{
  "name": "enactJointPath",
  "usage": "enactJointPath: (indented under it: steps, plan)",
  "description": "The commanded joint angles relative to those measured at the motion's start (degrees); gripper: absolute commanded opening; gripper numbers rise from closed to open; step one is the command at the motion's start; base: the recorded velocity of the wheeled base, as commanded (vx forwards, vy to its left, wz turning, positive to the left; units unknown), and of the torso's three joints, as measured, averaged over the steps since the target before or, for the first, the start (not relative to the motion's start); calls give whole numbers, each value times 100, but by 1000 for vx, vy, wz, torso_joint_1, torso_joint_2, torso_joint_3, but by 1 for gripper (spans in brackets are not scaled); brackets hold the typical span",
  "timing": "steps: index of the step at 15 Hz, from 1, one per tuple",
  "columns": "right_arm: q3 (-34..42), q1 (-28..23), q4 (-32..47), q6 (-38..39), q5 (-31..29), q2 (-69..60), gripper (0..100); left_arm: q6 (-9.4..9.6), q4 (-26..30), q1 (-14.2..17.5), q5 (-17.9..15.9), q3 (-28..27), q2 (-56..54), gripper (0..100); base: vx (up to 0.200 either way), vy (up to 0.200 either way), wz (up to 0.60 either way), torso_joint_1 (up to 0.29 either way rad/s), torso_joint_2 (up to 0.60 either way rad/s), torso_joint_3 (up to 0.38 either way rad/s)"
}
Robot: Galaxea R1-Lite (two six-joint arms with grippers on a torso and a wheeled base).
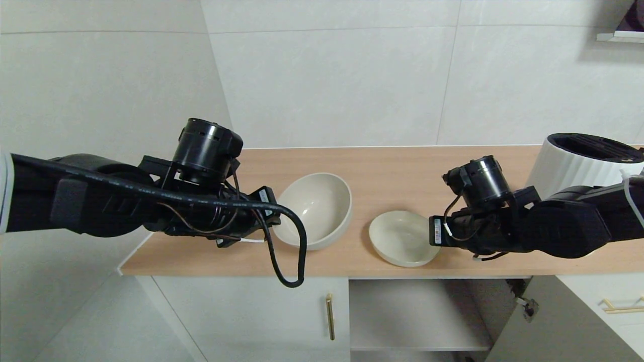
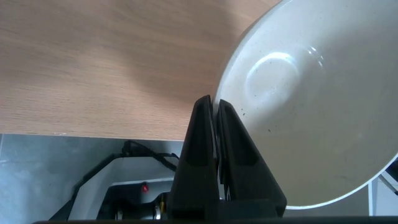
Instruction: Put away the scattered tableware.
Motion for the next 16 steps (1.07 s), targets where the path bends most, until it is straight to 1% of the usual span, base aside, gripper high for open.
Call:
enactJointPath:
  steps: [1,4,5,6,7,8,9,10,11,15,16]
  plan:
    - [0,1,-1,1,1,-22,0,-2,-1,1,-1,6,-43,0,0,0,0,0,0,0]
    - [52,-7,25,10,54,-321,0,33,-1,1,-10,181,-289,0,0,0,0,0,0,0]
    - [149,-7,52,10,62,-576,0,182,-1,1,-10,313,-456,0,0,0,0,0,0,0]
    - [342,-7,60,-16,80,-962,0,437,-10,1,-19,550,-685,0,0,0,0,0,0,0]
    - [457,-7,157,-16,150,-1235,0,613,-36,1,-63,753,-905,0,0,0,0,0,0,0]
    - [492,-7,298,-16,212,-1384,0,692,-45,1,-115,858,-1036,0,0,0,0,0,0,0]
    - [501,-34,605,-16,405,-1586,0,797,-53,1,-247,1007,-1247,0,0,0,0,0,0,0]
    - [501,-86,931,-16,783,-1762,0,894,-53,1,-511,1095,-1494,0,0,0,0,0,0,0]
    - [501,-86,1062,-16,915,-1841,0,912,-53,10,-625,1104,-1599,0,0,0,0,0,0,0]
    - [527,-95,1185,-34,932,-1885,0,912,-53,10,-625,1113,-1625,0,0,0,0,0,0,0]
    - [597,-113,1159,-43,932,-1868,0,912,-53,10,-625,1095,-1581,0,-200,0,0,2,2,7]
